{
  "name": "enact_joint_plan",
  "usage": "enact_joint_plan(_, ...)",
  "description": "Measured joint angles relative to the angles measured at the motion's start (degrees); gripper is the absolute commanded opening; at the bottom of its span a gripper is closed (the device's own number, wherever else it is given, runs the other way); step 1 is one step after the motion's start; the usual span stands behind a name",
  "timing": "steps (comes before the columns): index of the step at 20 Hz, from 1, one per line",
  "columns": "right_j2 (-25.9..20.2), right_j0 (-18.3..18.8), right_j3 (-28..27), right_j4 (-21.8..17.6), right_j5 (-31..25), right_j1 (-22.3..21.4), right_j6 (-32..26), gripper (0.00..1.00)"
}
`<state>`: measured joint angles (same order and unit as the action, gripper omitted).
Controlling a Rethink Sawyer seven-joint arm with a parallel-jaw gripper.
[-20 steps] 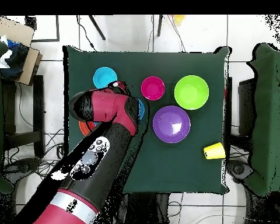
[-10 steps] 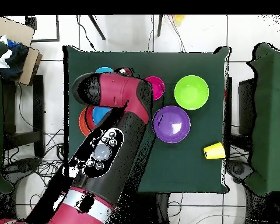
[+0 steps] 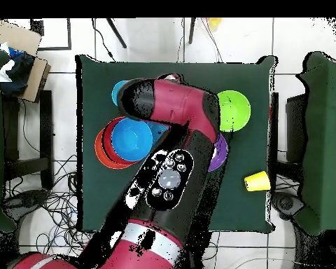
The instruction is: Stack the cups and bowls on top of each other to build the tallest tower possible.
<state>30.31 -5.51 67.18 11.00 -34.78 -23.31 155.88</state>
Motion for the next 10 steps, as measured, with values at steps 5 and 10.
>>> enact_joint_plan(5,-1.5,2.2,0.0,-2.7,0.6,-0.8,0.0,1.0)
enact_joint_plan(10,-2.3,2.3,0.0,-4.8,0.6,-1.1,0.0,1.0)
